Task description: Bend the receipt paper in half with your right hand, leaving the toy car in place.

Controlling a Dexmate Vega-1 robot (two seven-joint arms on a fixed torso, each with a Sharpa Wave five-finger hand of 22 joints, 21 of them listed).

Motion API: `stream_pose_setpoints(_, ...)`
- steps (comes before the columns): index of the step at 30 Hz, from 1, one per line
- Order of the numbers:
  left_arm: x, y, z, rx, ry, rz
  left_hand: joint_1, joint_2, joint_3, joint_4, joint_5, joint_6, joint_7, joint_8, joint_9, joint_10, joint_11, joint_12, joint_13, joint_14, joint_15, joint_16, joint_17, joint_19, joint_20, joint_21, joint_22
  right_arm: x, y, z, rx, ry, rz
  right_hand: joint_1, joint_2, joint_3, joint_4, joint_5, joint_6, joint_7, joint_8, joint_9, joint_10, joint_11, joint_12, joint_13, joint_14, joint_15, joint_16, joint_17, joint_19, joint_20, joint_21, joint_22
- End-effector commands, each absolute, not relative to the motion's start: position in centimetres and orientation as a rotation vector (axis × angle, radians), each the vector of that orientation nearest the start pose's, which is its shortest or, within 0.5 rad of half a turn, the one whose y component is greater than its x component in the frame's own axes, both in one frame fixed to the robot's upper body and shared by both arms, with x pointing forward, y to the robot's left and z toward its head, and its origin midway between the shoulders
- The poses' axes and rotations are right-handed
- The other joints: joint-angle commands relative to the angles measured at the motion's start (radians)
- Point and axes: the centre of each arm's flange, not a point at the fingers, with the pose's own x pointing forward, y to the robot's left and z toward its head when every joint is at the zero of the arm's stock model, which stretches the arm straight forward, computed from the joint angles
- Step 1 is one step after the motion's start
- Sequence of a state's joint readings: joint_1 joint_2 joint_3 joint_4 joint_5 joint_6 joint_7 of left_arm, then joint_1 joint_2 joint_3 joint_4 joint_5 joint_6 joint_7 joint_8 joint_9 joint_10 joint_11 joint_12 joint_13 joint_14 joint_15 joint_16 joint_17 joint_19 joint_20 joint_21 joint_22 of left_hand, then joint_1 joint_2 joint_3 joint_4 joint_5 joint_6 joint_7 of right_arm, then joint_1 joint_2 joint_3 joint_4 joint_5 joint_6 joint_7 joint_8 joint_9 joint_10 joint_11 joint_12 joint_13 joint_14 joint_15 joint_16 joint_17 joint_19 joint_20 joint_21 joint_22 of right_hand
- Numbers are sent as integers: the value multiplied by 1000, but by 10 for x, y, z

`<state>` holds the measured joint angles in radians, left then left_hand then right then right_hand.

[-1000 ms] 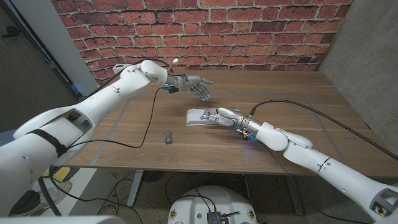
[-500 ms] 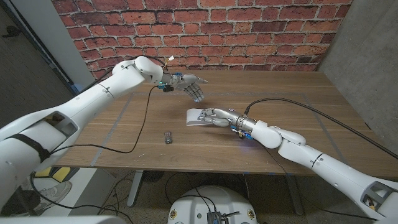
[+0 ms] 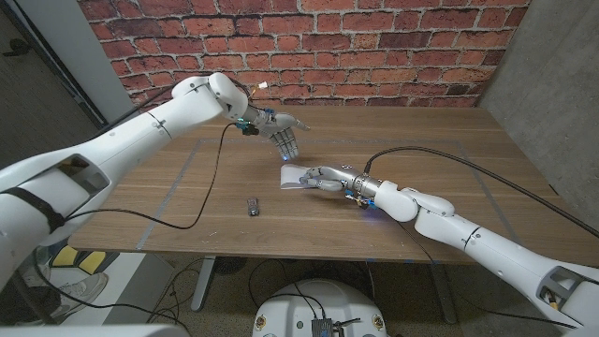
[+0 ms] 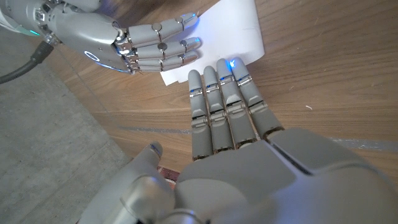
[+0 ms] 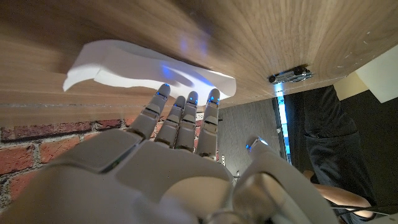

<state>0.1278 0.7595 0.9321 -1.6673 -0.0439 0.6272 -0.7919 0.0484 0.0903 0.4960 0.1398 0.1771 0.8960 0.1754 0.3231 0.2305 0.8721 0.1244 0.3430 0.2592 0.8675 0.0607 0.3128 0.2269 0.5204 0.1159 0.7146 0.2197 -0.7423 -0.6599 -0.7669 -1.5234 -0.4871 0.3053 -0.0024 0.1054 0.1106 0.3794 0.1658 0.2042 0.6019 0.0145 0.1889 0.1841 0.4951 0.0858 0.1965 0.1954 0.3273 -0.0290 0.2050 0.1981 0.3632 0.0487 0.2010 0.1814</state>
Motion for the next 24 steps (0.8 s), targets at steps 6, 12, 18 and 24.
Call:
stream_pose_setpoints(6, 614, 157, 126, 1449, 286, -451, -17, 31, -1, 9, 2, 92, 17, 50, 46, 95, -12, 73, 70, 85, -18, 69, 64, 37, -14, 54, 31, 608, -125, -81, -1372, -800, 451, -18, 14, -2, -1, 13, 10, 7, 7, 1, 20, 2, 13, 0, 33, 10, 9, -1, 23, 3, 13, 1)
stream_pose_setpoints(12, 624, 149, 118, 1504, 368, -451, -23, 17, -8, 10, 2, 96, 3, 55, 57, 70, -18, 69, 88, 55, -32, 61, 74, 17, -19, 54, 29, 610, -128, -80, -1375, -792, 433, -24, 16, -3, -2, 15, 15, 9, 8, 1, 28, 12, 14, 0, 61, 13, 17, -1, 38, 12, 18, 1)
stream_pose_setpoints(18, 633, 143, 113, 1516, 376, -481, -23, 5, -9, 6, 4, 36, -7, 30, 69, -11, -18, 33, 107, -105, -17, -33, 28, -63, -10, 40, 15, 612, -131, -79, -1370, -791, 426, -26, 17, -2, -4, 17, 17, 8, 8, 0, 32, 6, 14, 0, 66, 17, 16, -1, 40, 12, 18, 1)
stream_pose_setpoints(24, 641, 136, 108, 1517, 379, -529, -24, 1, -10, 6, 4, 9, -3, 16, 67, -22, -7, 27, 109, -107, -10, -40, 16, -64, -5, 41, 12, 613, -133, -79, -1362, -790, 422, -26, 18, 2, -9, 20, 19, 9, 7, 0, 32, -17, 11, -1, 70, 16, 12, -3, 42, 12, 17, 1)
